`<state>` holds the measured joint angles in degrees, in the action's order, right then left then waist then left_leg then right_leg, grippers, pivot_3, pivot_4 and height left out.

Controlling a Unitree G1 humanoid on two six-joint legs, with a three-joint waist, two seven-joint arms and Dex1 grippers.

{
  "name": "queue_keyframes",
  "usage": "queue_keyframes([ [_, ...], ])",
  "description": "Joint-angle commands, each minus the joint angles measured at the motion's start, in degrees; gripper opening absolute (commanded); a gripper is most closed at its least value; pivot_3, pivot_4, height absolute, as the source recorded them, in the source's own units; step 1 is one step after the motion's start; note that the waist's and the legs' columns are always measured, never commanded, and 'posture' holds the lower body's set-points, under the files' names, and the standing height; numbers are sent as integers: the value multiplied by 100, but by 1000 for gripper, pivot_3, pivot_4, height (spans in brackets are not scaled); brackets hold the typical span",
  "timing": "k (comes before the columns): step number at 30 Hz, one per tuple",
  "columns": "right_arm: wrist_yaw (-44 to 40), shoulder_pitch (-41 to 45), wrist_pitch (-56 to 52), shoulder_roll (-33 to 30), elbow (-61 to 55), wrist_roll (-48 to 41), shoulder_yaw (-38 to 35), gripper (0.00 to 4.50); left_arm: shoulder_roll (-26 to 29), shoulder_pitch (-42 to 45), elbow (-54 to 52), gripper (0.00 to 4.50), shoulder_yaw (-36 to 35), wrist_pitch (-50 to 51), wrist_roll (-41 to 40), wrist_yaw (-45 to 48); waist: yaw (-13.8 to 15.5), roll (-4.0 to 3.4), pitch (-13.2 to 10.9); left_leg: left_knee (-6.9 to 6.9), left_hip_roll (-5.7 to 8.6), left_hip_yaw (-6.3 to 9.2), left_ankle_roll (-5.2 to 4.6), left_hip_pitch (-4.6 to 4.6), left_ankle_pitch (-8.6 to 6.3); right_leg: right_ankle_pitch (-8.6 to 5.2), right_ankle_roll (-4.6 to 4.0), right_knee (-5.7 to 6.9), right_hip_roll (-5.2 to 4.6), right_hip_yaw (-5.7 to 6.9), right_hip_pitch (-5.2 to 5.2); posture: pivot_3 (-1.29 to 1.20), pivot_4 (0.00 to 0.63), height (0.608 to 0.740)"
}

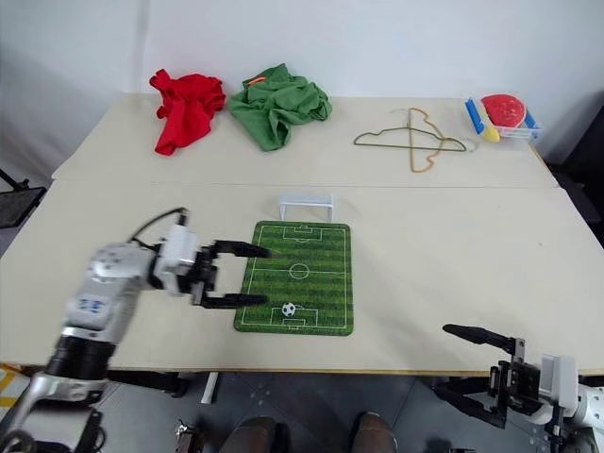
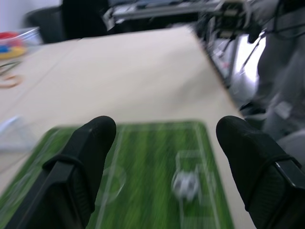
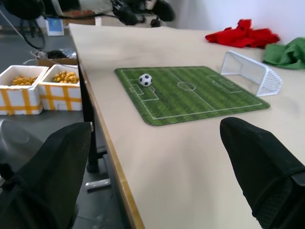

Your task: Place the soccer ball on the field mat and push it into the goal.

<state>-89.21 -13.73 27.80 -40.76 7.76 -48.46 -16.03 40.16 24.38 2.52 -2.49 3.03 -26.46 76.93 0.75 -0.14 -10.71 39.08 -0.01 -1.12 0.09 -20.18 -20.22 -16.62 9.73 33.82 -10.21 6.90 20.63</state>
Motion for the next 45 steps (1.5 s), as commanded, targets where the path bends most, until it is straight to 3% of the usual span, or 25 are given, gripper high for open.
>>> queue_keyframes([
  [1, -329, 183, 68, -120, 257, -155, -28, 4500, 454, -481, -104, 3020, -341, -128, -161, 486, 1, -5, -3, 0, 0, 1, -2, 1, -1, 0, 0, 0, 0, 0, 0, 0, 150, 740],
  [5, -329, 553, 268, -322, 843, -227, 194, 4500, 596, -1213, -35, 1798, -410, -242, -40, 558, 73, -13, -8, 0, 0, 6, -3, -2, -5, 0, 0, -2, -1, 3, 0, 0, 150, 740],
  [11, -329, 769, 846, -618, 1541, -394, 783, 4500, 237, -1794, -695, 32, -6, -166, -35, 312, 74, -14, -9, -1, 0, 10, -3, -7, -10, -1, -1, -6, -1, 11, 1, 0, 150, 740],
  [20, -329, 770, 1216, -766, 1929, -549, 1054, 4500, -643, -1152, -644, 32, 907, 48, 506, -441, 61, -22, -6, 2, 1, 4, -3, -2, -10, 0, -1, -4, -2, 8, -3, 0, 150, 740],
  [33, -324, 165, 1080, -394, 1144, -556, 311, 4500, -1495, -165, 657, 32, 1500, -186, 1370, -1171, 76, -22, -6, 2, 2, 3, -3, -3, -10, 1, 1, -9, -1, 9, -4, 0, 150, 740],
  [41, 928, 440, 1021, 367, 840, 312, -269, 4500, -2129, 772, 2015, 32, 1121, -1261, 1771, -2227, 82, -21, -6, 6, 5, 4, -4, -5, -10, 2, 4, -8, -2, 8, -3, 0, 150, 740],
  [45, 2259, 649, 665, 827, 114, 950, -226, 4500, -2160, 921, 2033, 32, 707, -1470, 1101, -1778, 45, -22, -6, 2, 5, 0, -4, -10, -10, 2, 4, -9, -2, 8, 4, 0, 150, 740],
])
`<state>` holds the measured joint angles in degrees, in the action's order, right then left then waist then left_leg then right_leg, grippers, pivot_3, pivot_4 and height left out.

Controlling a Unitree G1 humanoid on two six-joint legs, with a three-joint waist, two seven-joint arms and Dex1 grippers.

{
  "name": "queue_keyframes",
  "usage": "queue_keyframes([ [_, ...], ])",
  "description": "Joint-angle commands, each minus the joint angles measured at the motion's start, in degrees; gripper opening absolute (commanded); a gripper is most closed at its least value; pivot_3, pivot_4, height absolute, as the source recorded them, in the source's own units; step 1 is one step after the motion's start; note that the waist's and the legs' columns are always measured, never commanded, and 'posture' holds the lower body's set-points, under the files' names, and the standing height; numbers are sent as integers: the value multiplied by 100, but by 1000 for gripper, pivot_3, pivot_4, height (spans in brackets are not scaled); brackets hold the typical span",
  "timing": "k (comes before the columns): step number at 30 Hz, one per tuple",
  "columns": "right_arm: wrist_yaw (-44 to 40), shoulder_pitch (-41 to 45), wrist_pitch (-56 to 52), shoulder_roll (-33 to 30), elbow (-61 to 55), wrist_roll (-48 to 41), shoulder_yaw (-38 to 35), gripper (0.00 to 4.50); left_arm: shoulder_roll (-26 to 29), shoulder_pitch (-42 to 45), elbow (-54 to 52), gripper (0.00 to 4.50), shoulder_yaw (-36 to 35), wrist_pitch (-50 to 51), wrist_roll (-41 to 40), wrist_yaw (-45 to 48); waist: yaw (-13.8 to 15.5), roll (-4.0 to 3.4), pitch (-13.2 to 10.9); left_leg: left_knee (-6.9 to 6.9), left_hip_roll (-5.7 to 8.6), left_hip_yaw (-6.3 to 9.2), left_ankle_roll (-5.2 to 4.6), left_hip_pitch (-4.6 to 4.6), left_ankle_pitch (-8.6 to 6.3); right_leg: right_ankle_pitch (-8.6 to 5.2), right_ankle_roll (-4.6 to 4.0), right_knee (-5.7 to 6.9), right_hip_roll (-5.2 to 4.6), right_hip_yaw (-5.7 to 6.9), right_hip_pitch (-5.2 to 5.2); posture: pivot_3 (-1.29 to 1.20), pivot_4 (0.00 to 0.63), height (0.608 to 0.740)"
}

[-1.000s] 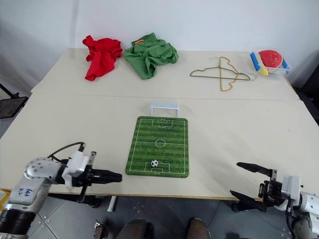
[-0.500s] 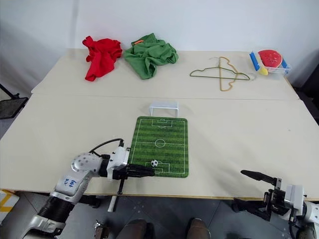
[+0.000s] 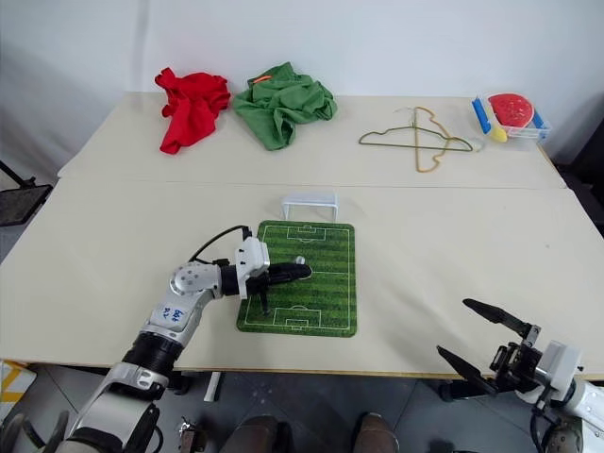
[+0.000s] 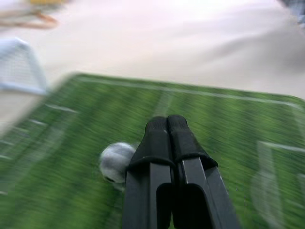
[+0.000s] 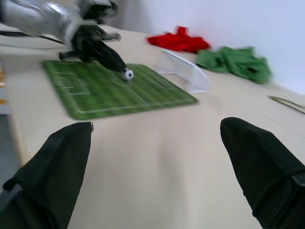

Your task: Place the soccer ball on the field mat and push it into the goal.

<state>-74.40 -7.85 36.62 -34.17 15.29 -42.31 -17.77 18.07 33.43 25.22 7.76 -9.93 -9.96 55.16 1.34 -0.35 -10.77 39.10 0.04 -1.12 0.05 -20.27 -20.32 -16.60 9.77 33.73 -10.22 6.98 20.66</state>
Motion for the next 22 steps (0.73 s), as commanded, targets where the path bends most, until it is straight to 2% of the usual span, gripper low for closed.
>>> queue_keyframes([
  [1, 983, 80, -317, 224, -791, 457, -46, 4500, 190, -52, -378, 32, -434, -147, -733, 614, -16, -2, 1, 0, -1, -3, 0, -3, 0, 0, 0, 3, 0, -4, 7, 0, 150, 740],
  [4, 1160, 55, -554, 254, -1094, 569, -63, 4500, 722, -274, -705, 32, -771, 32, -1086, 1067, -18, -3, 1, 0, -3, -4, 1, -7, 1, 0, -1, 8, 2, -5, 17, 0, 150, 740],
  [6, 1164, 70, -717, 215, -1220, 572, -61, 4500, 1290, -494, -977, 32, -1082, 363, -1292, 1266, -28, -3, 1, -1, -5, -4, 1, -7, 1, -1, -1, 8, 3, -6, 17, 0, 150, 740],
  [13, 884, 319, -1193, -8, -1297, 501, -78, 4500, 2626, -1494, -1288, 32, -2077, 635, -1435, 1387, -6, -10, -3, -2, -3, -1, -3, -4, -3, -1, -1, 6, 2, -9, 12, 0, 150, 740],
  [18, 33, 279, -1861, -527, -1561, 235, 14, 4500, 3016, -3036, -1721, 32, -3044, 329, -1303, 1108, -21, -20, -11, -9, -5, -8, -5, -7, -8, -2, -3, 4, 2, -13, 20, 0, 150, 740],
  [22, -295, 410, -2057, -751, -1419, 257, -23, 4500, 2938, -3890, -1536, 32, -3607, 15, -1264, 867, -28, -13, -14, -8, -12, -12, -5, -4, -14, -2, -3, 2, 5, -13, 20, 0, 150, 740],
])
